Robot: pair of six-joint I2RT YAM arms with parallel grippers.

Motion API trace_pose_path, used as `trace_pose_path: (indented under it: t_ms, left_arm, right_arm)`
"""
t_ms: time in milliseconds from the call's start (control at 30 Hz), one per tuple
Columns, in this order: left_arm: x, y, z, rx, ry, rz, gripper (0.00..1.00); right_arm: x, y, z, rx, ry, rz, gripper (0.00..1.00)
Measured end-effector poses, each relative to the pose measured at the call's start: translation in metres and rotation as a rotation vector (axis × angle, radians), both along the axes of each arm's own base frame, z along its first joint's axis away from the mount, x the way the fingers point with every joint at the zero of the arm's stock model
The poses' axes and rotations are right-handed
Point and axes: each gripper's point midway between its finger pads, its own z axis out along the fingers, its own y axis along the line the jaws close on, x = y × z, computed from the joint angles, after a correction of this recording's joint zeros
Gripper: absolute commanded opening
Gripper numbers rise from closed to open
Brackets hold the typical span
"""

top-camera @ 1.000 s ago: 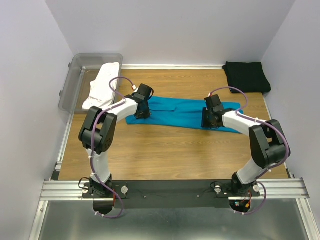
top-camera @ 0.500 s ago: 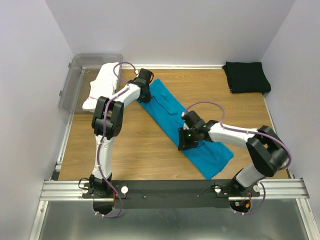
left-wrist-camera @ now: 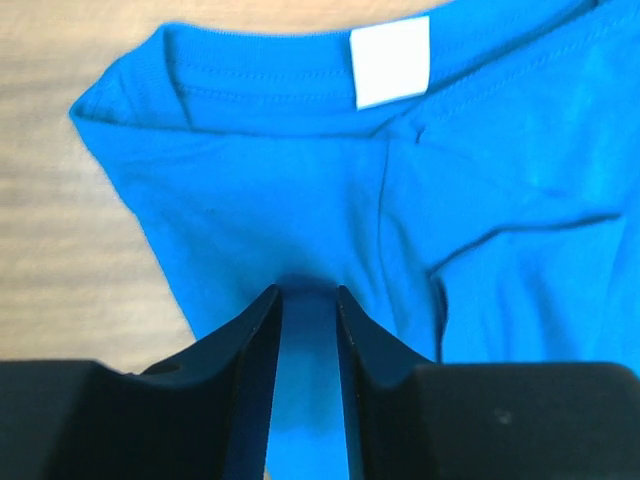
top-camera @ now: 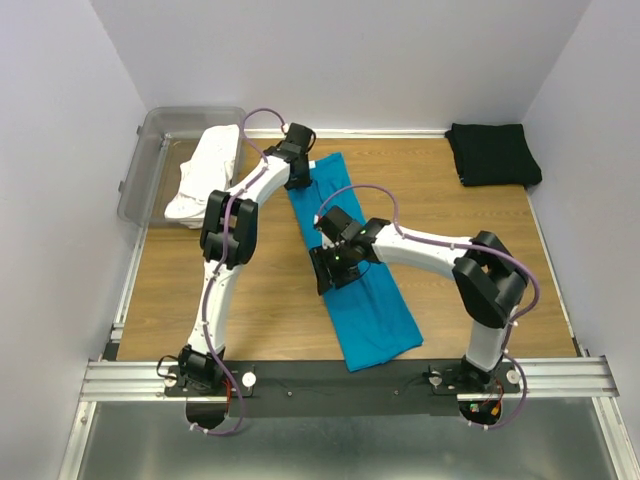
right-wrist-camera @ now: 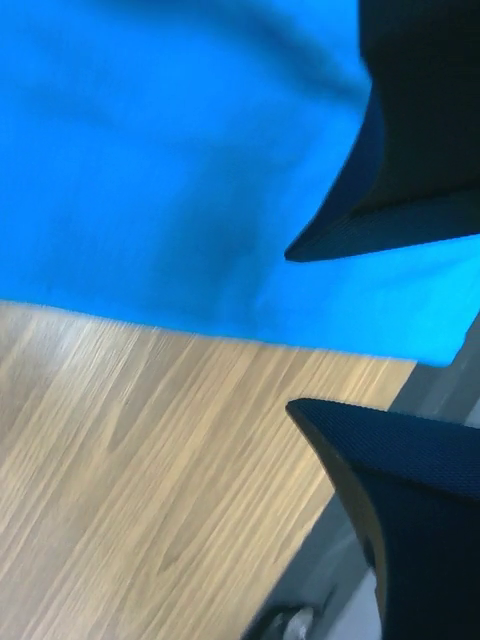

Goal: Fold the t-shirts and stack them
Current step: Fold the tshirt

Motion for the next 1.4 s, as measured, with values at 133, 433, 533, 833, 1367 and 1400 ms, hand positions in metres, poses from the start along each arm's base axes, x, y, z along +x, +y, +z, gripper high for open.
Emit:
trace_pose_path:
  t_ms: [133,433,533,833,1367,1400]
  left_arm:
    - [-0.013,0.005,0.013,-0.016,0.008,0.026,0.41]
    - [-0.05,-0.021,0.093,-0.11,-0.088,0.043,0.41]
    - [-0.069,-0.053,0.093,-0.129,-0.085,-0.003,0.41]
    - [-0.111,-0.085,0.039,-0.106,0.045,-0.033,0.4]
    - [-0.067,-0.096,-0.004,-0.08,0.059,-0.02,0.37]
    - [-0.062,-0.096,-0.004,-0.08,0.052,-0.022,0.36]
  right_arm:
    - [0.006,-0.027,0.022,-0.087,-0.086,-0.028,0.69]
    - [-0.015,-0.087,0.032,-0.223,-0.131,-0.071,0.68]
    - [-0.025,-0.102,0.018,-0.277,-0.098,-0.066,0.67]
    - [-0.029,-0.11,0.014,-0.305,-0.088,-0.07,0.67]
    - [-0.023,-0.102,0.009,-0.314,-0.079,-0.067,0.67]
    - [-0.021,-0.1,0.009,-0.313,-0.081,-0.067,0.67]
